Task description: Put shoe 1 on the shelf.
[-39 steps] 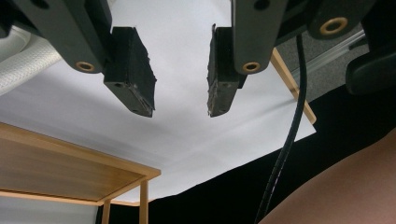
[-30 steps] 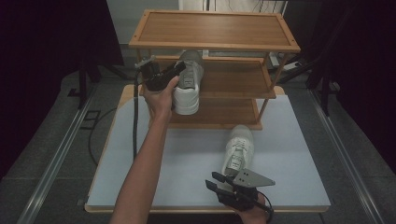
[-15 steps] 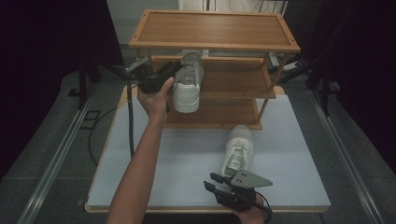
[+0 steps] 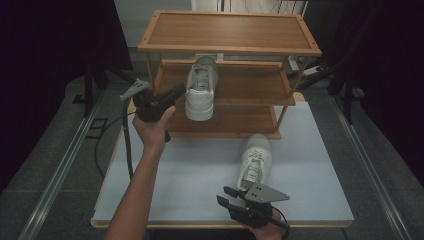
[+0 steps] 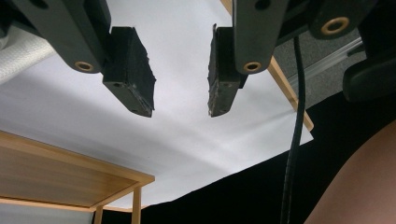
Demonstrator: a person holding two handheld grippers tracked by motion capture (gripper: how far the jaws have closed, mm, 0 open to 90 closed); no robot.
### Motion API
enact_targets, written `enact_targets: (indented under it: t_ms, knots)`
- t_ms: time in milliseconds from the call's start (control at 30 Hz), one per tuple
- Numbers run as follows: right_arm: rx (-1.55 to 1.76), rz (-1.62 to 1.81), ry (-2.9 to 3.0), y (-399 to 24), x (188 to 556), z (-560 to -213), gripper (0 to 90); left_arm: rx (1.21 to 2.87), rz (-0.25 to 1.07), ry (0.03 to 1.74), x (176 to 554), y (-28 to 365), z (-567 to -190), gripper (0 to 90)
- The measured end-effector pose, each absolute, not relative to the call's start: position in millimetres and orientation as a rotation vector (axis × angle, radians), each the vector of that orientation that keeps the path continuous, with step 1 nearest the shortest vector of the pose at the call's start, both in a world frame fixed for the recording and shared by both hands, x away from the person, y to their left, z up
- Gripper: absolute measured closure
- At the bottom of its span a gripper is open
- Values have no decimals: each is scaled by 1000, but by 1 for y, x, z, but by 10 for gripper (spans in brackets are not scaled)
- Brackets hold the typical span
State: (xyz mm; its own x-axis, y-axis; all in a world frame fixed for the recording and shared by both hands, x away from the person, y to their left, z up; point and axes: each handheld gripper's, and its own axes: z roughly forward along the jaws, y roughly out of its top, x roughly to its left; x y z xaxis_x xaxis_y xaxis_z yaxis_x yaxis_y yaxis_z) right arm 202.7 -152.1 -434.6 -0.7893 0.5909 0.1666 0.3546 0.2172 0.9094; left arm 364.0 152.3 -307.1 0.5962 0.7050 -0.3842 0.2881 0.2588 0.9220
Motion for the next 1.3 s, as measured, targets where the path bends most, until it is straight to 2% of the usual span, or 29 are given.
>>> enact_targets:
  t_ms: [200,400,667,1300]
  knots:
    - [894,1598,2286,-150,202,-436,597,1380,313,904,345,139,-322,900]
    - [892,1598,2282,-150,202,-436,596,1412,301,905,345,129,-330,900]
    - [896,1607,2275,-152,202,-434,596,1446,336,898,349,112,-331,900]
    - [889,1608,2270,-153,202,-432,596,1444,345,923,369,108,-329,900]
